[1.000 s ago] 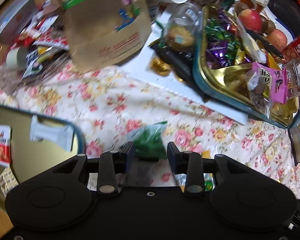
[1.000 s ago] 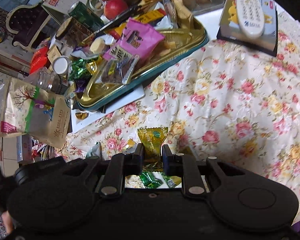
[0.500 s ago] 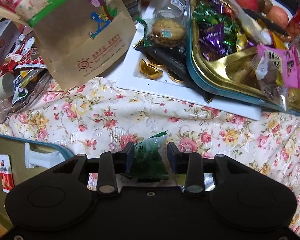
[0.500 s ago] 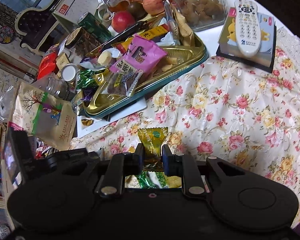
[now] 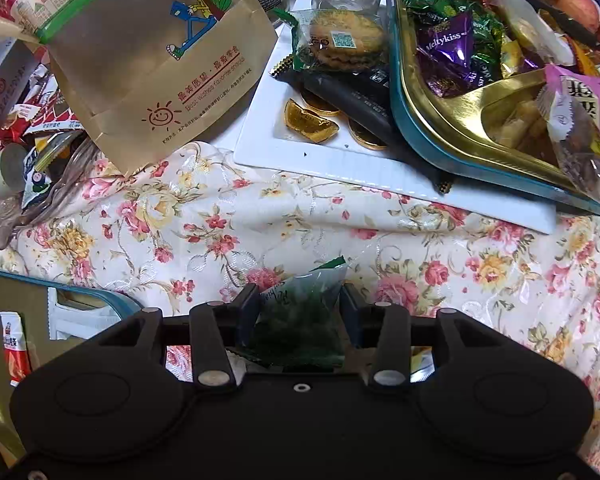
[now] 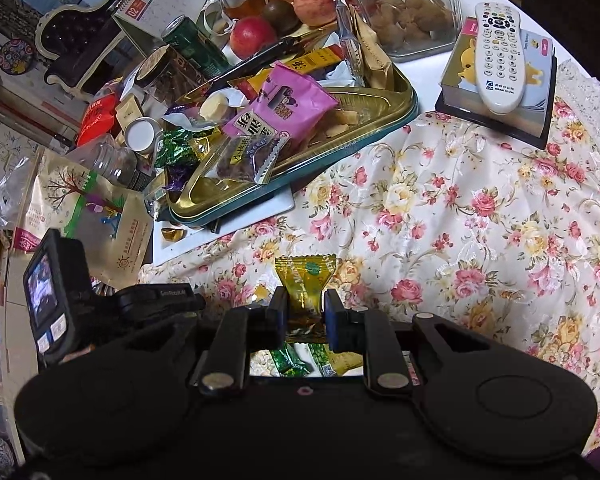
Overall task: Organize snacks
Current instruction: 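Lift both held snacks and carry them over the gold tin tray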
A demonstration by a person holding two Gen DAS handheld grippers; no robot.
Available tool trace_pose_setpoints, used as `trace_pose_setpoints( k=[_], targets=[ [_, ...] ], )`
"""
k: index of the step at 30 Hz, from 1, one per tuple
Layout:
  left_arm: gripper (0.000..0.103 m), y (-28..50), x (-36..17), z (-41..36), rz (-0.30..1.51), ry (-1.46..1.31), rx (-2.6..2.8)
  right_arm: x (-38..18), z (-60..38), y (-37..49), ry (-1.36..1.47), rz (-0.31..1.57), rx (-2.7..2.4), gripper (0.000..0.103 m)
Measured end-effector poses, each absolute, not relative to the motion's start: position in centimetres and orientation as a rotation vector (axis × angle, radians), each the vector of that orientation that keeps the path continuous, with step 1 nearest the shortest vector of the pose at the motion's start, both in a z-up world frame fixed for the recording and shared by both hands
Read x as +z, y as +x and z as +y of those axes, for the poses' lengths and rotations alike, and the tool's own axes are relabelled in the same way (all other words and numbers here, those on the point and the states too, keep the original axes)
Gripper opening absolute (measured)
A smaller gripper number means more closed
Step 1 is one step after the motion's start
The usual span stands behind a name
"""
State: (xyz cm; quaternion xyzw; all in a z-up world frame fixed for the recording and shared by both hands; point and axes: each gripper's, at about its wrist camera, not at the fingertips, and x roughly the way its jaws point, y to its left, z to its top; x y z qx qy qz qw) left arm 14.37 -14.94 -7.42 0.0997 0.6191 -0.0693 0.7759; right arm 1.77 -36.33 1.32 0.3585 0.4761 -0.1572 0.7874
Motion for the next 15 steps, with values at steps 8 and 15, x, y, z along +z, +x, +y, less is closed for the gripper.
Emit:
trace_pose_setpoints(
  k=[8, 15],
  targets=[
    [0.05, 14.6, -7.6, -15.6, 1.312, 0.236, -0.103, 1.5, -37.9, 0.1, 0.785, 1.016, -0.363, 0.021],
    [0.044, 13.7, -6.5, -17.7, 1.312, 0.174, -0.164, 2.0, -39.4, -1.3, 0.811, 0.993, -0.379, 0.021]
  ],
)
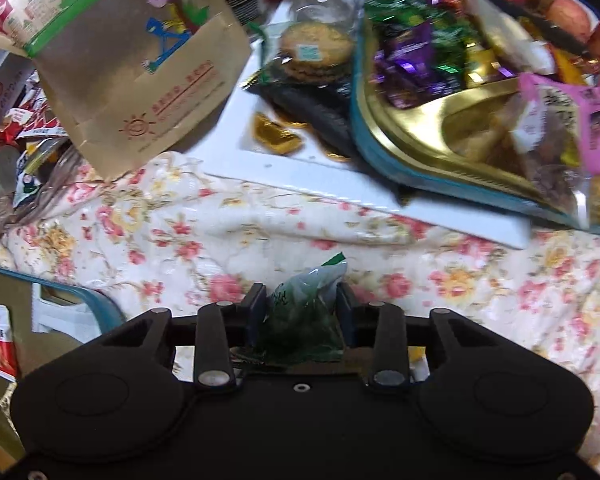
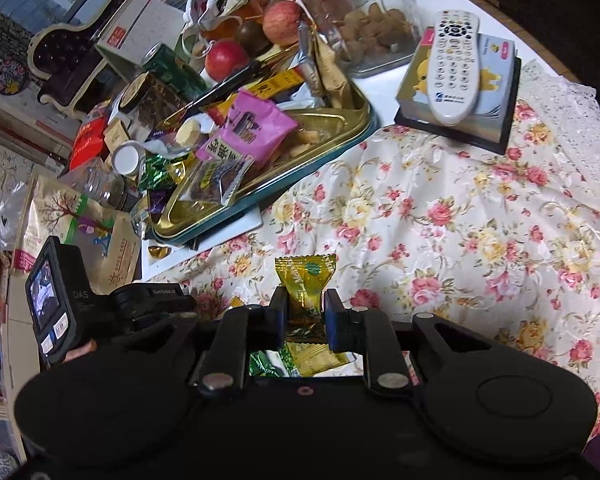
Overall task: Organize snacks
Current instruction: 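Lift both held snacks and carry them over the gold tin tray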
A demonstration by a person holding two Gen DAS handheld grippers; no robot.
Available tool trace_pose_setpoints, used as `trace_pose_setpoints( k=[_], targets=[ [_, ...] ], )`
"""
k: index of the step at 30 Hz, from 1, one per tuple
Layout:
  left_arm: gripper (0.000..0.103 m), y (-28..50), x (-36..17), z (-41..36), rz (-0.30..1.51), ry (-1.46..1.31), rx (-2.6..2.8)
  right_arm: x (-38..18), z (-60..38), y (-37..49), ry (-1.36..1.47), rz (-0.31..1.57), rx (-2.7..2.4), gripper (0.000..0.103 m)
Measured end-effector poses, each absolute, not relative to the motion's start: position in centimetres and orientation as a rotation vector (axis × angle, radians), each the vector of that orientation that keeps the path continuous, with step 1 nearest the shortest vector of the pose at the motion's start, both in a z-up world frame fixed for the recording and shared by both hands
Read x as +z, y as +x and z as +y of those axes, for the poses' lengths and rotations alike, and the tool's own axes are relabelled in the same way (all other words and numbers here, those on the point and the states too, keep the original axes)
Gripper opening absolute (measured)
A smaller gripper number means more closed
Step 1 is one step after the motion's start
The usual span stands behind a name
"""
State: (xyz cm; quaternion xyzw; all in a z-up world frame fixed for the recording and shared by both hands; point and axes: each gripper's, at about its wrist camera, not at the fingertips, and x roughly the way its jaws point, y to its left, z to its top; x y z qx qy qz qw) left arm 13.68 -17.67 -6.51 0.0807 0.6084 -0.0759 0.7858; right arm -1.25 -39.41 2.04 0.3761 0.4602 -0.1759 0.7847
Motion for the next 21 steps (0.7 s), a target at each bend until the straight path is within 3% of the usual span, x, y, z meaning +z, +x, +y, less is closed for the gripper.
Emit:
trace_pose_setpoints(
  k=[12, 21],
  targets=[
    [0.041, 10.2, -2.4, -20.9, 1.299, 0.106, -0.268, 2.1, -40.2, -1.8, 0.864, 1.001, -0.4, 0.021],
    [0.041, 10.6, 1.8, -15.5, 1.246, 0.054, -0.236, 2.2, -37.8, 0.1, 0.837, 1.017, -0.366, 0.021]
  ],
)
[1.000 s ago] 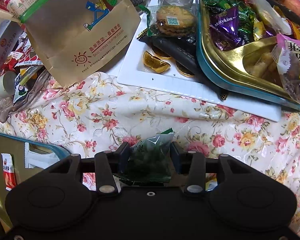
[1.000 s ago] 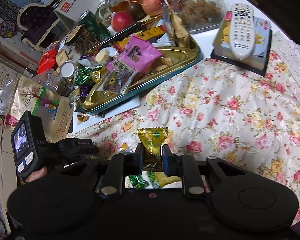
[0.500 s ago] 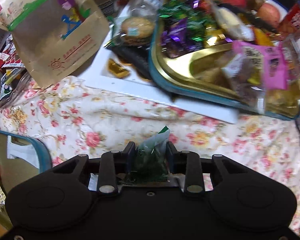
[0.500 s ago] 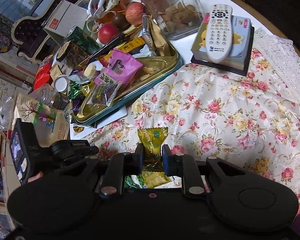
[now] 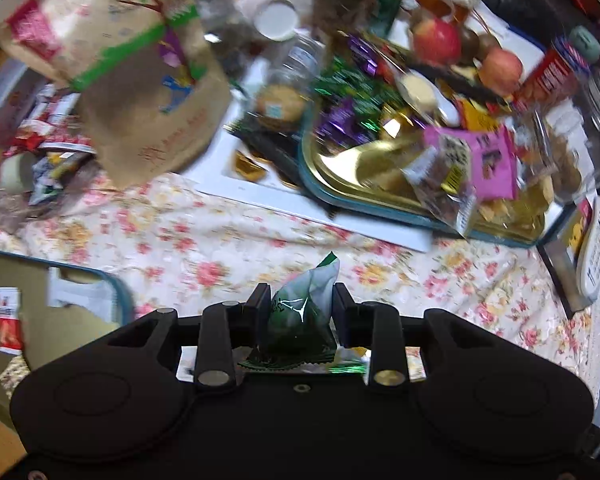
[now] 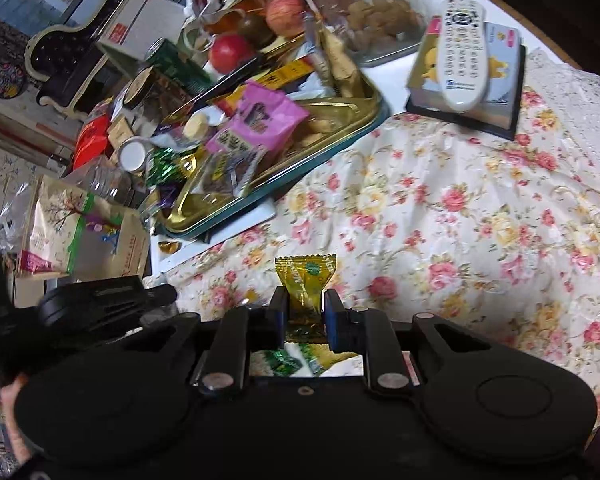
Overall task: Organize snacks
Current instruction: 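Lift both held snacks and carry them over the gold tin tray, then open the left tool over the tray while the right releases the gold candy there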
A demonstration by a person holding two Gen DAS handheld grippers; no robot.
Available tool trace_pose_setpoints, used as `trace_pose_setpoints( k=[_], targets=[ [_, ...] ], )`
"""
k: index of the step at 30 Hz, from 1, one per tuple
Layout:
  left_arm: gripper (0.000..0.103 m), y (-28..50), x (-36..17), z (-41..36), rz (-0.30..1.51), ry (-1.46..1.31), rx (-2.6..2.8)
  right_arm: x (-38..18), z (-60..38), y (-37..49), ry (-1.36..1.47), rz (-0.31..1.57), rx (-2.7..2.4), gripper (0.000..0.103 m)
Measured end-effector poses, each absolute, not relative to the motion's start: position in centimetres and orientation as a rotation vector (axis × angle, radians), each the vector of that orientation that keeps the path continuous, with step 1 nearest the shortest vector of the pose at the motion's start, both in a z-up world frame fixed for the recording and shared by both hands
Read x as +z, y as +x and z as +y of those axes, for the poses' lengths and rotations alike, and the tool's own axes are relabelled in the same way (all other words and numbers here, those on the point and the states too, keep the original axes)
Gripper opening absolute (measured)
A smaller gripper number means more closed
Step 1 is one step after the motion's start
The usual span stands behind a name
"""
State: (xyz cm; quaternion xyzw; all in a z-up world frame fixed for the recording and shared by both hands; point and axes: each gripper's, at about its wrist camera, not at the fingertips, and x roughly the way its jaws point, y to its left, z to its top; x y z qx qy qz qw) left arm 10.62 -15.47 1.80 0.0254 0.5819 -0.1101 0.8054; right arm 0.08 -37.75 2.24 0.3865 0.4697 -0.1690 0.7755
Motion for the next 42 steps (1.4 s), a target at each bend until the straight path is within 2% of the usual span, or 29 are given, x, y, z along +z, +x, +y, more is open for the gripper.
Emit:
trace_pose_setpoints(
  k=[22, 42],
  targets=[
    [0.041, 14.9, 5.1, 4.5, 1.122, -0.042, 0.181, 1.0, -21.5, 9.9, 0.589, 1.097, -0.15, 0.021],
    [0.042, 14.5, 4.0, 18.2, 1.228, -0.205, 0.398, 0.0, -7.2, 13.5, 0.483, 1.162, 0.095, 0.021]
  ],
)
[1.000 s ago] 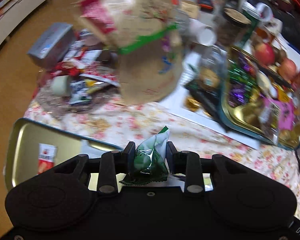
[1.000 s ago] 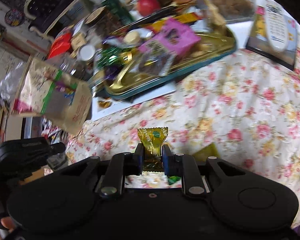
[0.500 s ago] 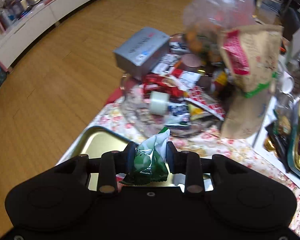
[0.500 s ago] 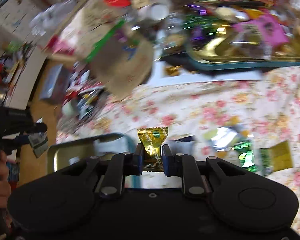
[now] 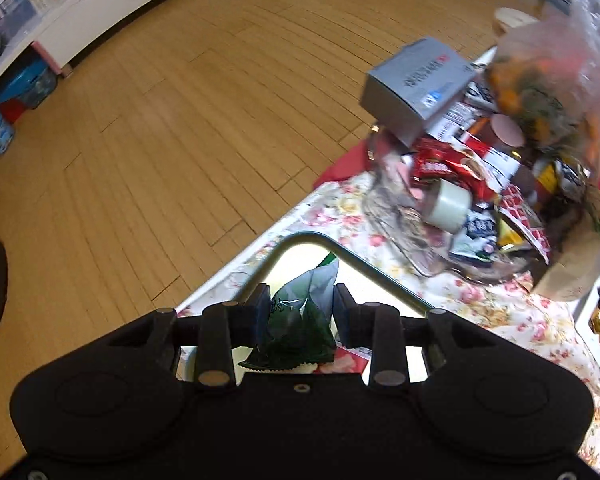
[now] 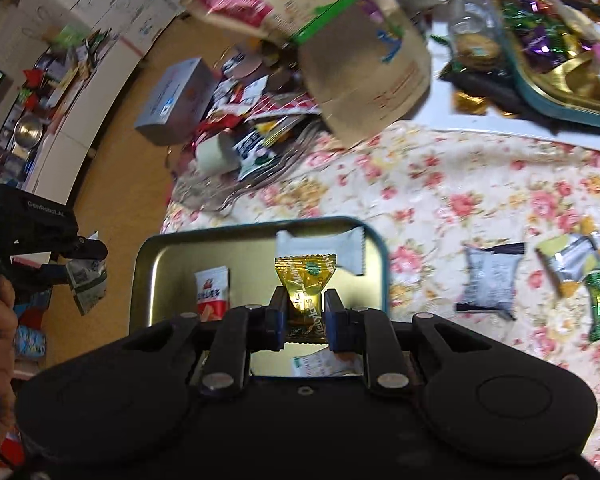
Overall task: Organize snacks
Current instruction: 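Open the left tool over the tray while the right releases the gold candy there, then move both open tools back over the remaining snacks on the tablecloth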
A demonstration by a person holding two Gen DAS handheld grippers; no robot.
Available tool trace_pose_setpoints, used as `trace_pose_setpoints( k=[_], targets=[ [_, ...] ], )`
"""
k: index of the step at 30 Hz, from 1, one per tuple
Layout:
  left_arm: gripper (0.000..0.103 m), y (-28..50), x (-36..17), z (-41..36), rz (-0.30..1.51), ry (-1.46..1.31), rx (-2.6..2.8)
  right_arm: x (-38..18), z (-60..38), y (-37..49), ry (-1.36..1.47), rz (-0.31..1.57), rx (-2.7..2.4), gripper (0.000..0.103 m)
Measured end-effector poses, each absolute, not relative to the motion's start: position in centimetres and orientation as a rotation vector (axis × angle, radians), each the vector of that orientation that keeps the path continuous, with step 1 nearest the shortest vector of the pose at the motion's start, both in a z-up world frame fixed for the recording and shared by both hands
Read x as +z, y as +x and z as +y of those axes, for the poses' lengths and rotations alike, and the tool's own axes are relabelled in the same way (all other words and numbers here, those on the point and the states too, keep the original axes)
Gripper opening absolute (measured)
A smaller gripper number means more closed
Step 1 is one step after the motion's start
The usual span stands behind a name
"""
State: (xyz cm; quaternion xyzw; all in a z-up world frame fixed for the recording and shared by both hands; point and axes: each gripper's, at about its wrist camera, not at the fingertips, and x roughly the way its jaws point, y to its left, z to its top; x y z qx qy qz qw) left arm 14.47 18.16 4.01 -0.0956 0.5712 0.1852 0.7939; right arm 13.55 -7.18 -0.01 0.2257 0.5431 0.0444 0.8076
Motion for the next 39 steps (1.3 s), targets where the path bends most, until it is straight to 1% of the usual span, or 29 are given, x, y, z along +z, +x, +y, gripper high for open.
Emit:
trace_pose_setpoints(
  k=[5, 8, 17, 32, 39],
  targets=[
    [0.043, 14.2, 4.1, 19.6, 1.235, -0.24, 0.41, -0.3, -5.7, 13.7, 0.449, 1.168, 0.121, 0.021],
    [0.043, 14.3, 3.9, 20.0, 1.258, -0.263, 0.413, -0.3, -5.1, 13.7, 0.45, 1.177, 0.135, 0.025],
    [0.043, 14.4, 3.8, 19.1, 1.271, -0.257, 0.378, -0.4, -5.4, 13.7, 0.458, 1.179, 0.118, 0.026],
    [0.043, 14.7, 3.7, 13.0, 1.284, -0.153, 0.256, -0.1, -10.5, 12.8, 0.479, 1.179, -0.011, 0.026],
    [0.043, 14.7, 3.4, 7.9, 1.287, -0.078, 0.185, 0.3, -14.7, 11.9, 0.507, 1.162, -0.085, 0.026]
  ],
)
